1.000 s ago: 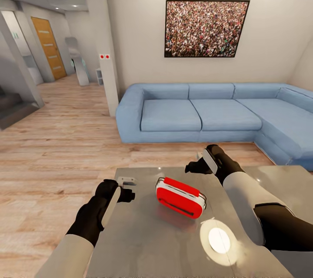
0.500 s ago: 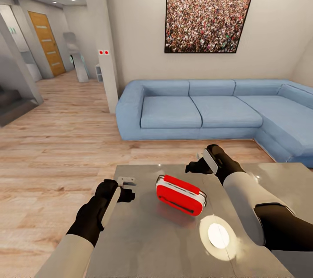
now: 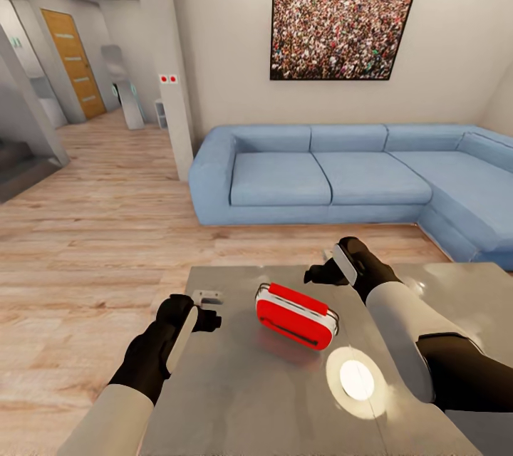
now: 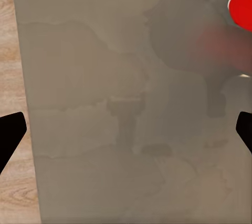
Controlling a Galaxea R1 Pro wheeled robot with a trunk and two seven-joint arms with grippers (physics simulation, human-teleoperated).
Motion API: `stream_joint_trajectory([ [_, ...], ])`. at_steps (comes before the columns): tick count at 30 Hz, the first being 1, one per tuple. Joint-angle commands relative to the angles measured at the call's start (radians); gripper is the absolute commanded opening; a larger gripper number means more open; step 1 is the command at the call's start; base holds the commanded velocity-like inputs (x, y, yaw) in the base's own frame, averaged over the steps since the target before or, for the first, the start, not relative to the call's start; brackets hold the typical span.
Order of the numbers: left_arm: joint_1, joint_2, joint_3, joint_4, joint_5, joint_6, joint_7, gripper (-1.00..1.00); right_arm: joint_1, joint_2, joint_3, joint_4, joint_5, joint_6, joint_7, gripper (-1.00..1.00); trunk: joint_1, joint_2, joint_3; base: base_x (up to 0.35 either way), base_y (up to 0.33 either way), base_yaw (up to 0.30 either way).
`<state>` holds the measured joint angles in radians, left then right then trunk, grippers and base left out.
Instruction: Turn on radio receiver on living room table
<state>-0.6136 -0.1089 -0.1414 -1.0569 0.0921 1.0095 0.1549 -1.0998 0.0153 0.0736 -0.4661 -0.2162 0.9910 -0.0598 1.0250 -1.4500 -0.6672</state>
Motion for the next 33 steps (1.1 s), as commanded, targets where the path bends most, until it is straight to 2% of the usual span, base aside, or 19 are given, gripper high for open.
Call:
stream_joint_trajectory([
  [1, 0.000, 0.000, 0.000, 0.000, 0.000, 0.000, 0.000, 1.00, 0.000, 0.000, 0.000, 0.000, 0.000, 0.000, 0.000, 1.00, 0.000, 0.000, -0.002, 0.000, 0.000, 0.000],
  [33, 0.000, 0.000, -0.001, 0.000, 0.000, 0.001, 0.000, 1.00, 0.000, -0.001, 0.000, -0.005, 0.001, 0.001, 0.000, 1.00, 0.000, 0.000, -0.053, 0.000, 0.000, 0.000],
])
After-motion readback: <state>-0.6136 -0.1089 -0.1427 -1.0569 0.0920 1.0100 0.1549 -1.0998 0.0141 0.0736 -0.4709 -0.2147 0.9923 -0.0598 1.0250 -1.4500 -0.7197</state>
